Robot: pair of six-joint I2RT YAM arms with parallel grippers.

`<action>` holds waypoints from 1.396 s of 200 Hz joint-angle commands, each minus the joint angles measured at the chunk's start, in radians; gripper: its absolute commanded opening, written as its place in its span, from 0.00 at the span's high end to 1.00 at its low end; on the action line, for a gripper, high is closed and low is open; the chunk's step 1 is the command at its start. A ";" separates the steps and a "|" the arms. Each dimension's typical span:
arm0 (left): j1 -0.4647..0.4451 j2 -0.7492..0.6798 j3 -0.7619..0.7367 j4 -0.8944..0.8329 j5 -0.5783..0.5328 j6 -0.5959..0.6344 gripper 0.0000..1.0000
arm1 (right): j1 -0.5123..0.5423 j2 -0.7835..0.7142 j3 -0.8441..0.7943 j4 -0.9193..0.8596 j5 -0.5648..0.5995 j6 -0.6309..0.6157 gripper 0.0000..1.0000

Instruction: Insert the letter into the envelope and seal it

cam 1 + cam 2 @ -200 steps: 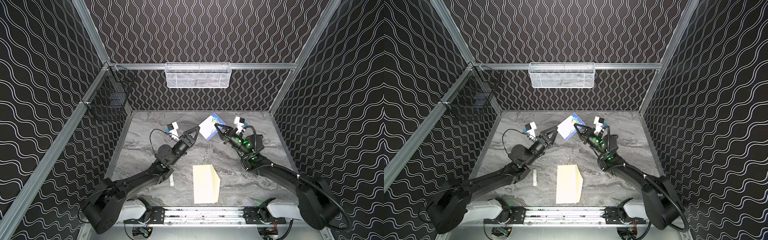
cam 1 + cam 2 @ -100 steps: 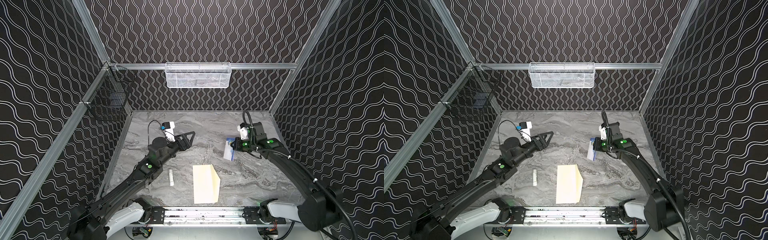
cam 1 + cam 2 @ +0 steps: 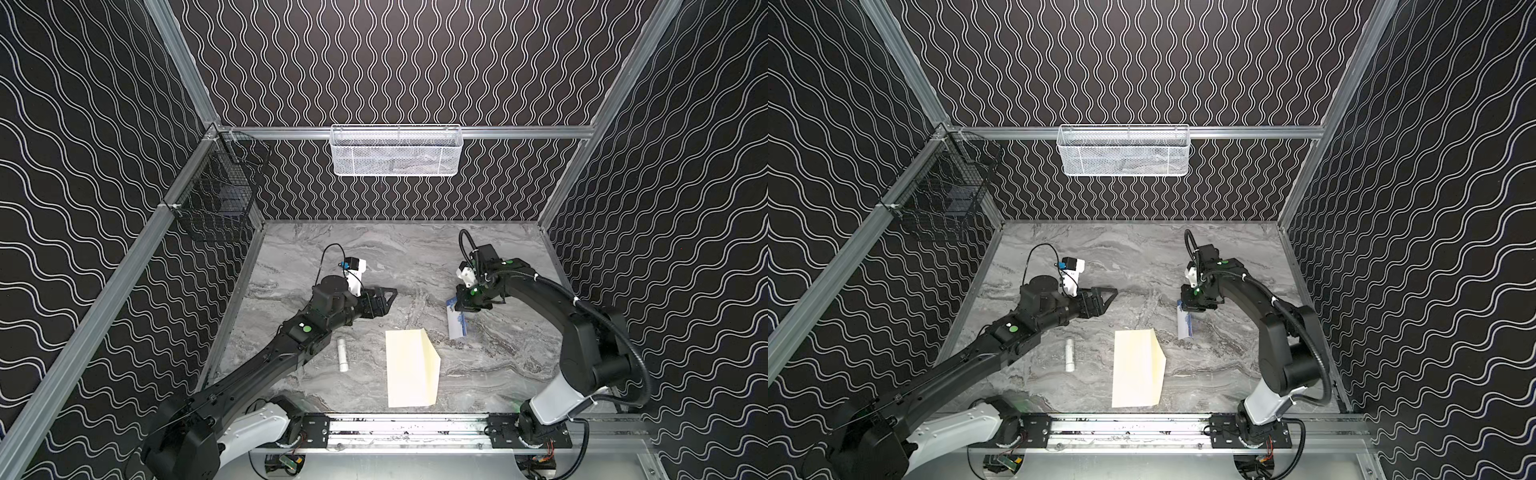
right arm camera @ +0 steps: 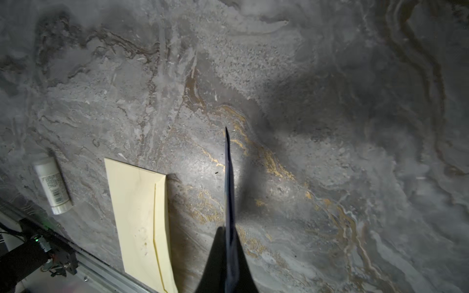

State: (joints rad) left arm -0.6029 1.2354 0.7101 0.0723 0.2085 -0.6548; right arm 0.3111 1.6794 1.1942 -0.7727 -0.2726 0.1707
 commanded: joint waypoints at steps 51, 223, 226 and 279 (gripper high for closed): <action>0.004 0.005 0.005 -0.037 0.008 0.090 0.13 | -0.029 0.201 0.092 -0.059 0.196 -0.066 1.00; 0.012 -0.001 -0.005 -0.041 -0.018 0.124 0.13 | -0.046 0.241 0.110 -0.040 0.328 -0.107 0.71; 0.012 -0.001 -0.006 -0.042 -0.020 0.124 0.13 | -0.047 0.239 0.111 -0.040 0.330 -0.108 0.71; 0.012 0.000 -0.018 -0.034 -0.029 0.115 0.13 | -0.046 0.190 0.130 -0.056 0.337 -0.103 0.58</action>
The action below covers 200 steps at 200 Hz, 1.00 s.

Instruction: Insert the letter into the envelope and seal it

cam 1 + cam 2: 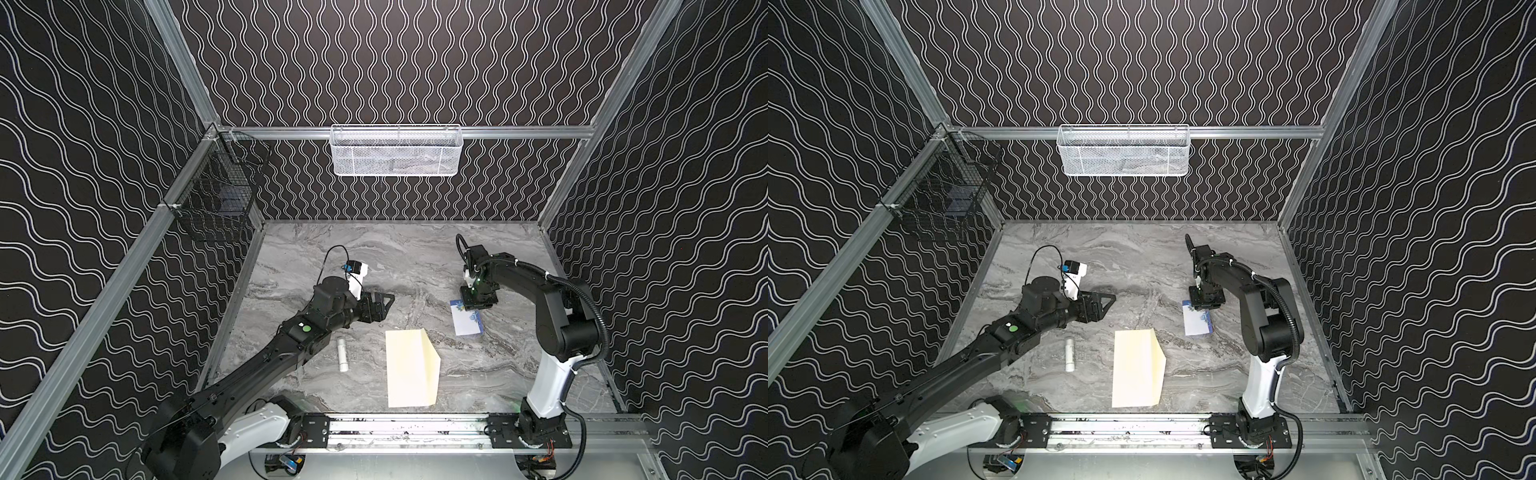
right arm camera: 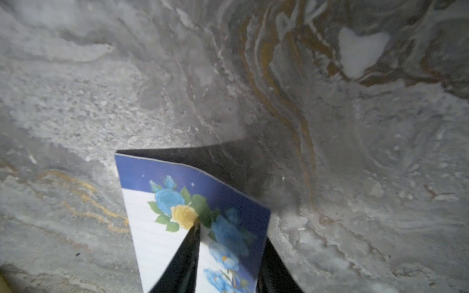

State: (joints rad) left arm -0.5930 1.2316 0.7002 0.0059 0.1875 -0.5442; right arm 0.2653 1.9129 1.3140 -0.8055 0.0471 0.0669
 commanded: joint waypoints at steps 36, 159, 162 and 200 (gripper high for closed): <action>0.002 0.009 -0.024 0.056 -0.003 -0.010 0.12 | 0.000 -0.097 -0.013 -0.020 0.052 0.013 0.50; 0.001 0.036 -0.027 0.044 0.006 -0.039 0.12 | 0.282 -0.103 -0.118 0.123 0.295 0.205 0.41; 0.002 0.037 -0.025 0.043 0.005 -0.040 0.12 | 0.282 -0.100 -0.121 0.126 0.297 0.203 0.41; 0.002 0.051 -0.014 0.032 0.009 -0.037 0.12 | 0.282 -0.075 -0.142 0.161 0.290 0.198 0.41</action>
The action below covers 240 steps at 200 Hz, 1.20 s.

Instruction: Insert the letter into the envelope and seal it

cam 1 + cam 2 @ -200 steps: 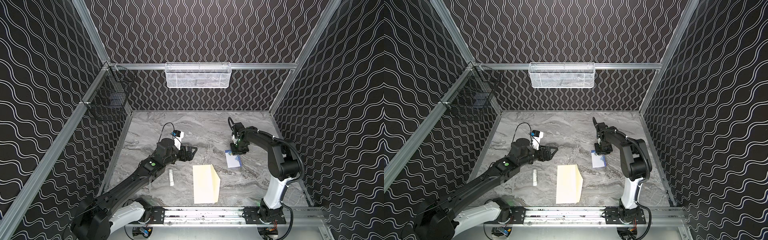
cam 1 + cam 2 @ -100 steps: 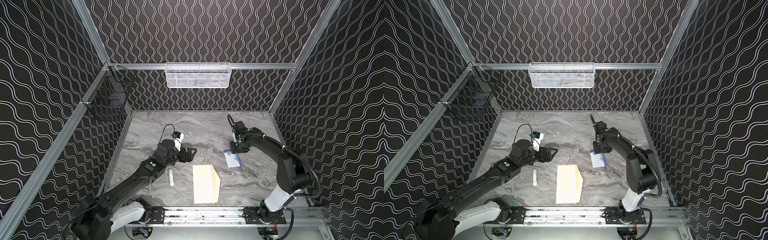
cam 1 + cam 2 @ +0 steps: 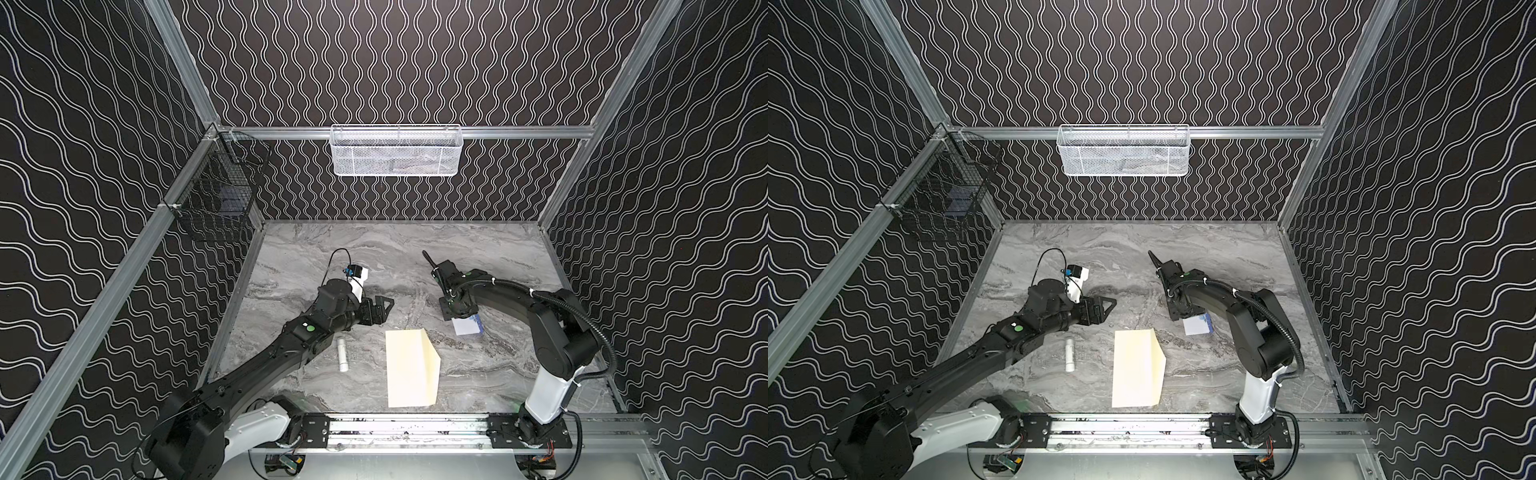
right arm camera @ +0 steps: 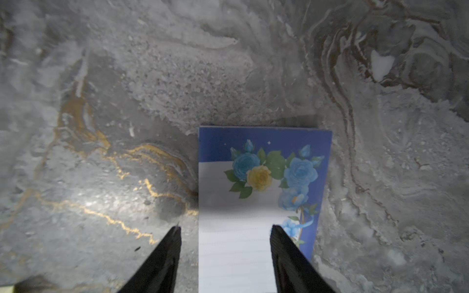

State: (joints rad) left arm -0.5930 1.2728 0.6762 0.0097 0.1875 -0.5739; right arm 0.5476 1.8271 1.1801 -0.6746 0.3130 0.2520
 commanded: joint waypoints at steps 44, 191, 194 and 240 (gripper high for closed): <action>0.001 0.008 0.012 0.025 0.009 -0.009 0.12 | -0.005 0.012 -0.026 0.043 0.034 0.010 0.41; 0.002 -0.010 -0.005 0.024 0.007 -0.012 0.12 | -0.027 0.003 -0.037 0.050 0.038 0.010 0.41; 0.002 -0.010 -0.005 0.023 0.006 -0.012 0.12 | -0.028 0.003 -0.037 0.050 0.036 0.010 0.41; -0.013 0.005 -0.025 0.070 -0.012 -0.037 0.07 | -0.024 -0.089 -0.062 0.057 -0.012 0.058 0.41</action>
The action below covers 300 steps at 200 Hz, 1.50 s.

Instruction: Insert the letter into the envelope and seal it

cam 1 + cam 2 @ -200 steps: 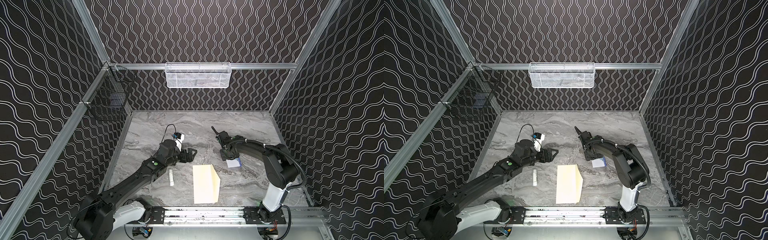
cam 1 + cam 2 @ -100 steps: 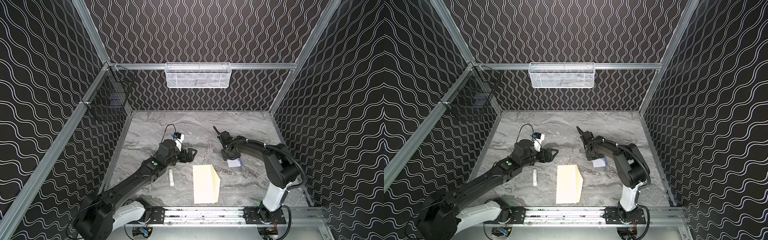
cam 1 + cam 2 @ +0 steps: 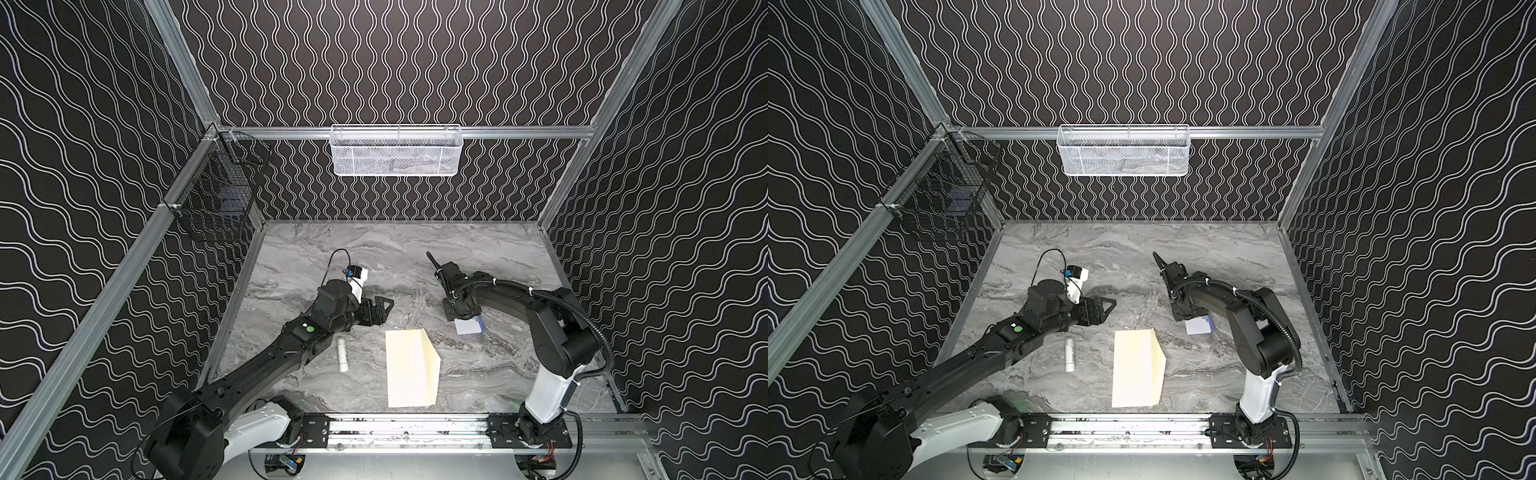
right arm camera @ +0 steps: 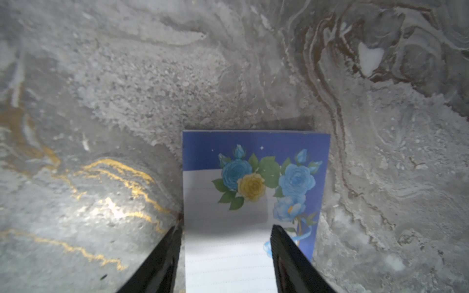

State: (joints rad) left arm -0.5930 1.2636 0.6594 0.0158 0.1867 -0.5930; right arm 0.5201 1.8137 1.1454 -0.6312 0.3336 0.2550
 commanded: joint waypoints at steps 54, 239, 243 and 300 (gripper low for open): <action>-0.091 0.042 0.000 0.008 -0.019 0.054 0.03 | 0.065 -0.638 -0.441 0.227 -0.441 0.284 0.40; -0.091 0.122 -0.070 0.061 0.198 -0.002 0.06 | 0.429 -0.833 -0.972 0.754 -0.623 0.678 0.71; -0.091 0.122 -0.070 0.061 0.198 -0.002 0.06 | 0.429 -0.829 -0.973 0.759 -0.624 0.678 0.72; -0.091 0.115 -0.090 0.068 0.194 -0.004 0.07 | 0.426 -0.742 -0.964 0.854 -0.642 0.657 0.92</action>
State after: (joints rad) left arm -0.6853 1.3830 0.5804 0.0433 0.3729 -0.5842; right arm 0.9474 1.0412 0.1703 0.1375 -0.2924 0.9234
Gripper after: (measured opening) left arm 0.938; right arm 0.096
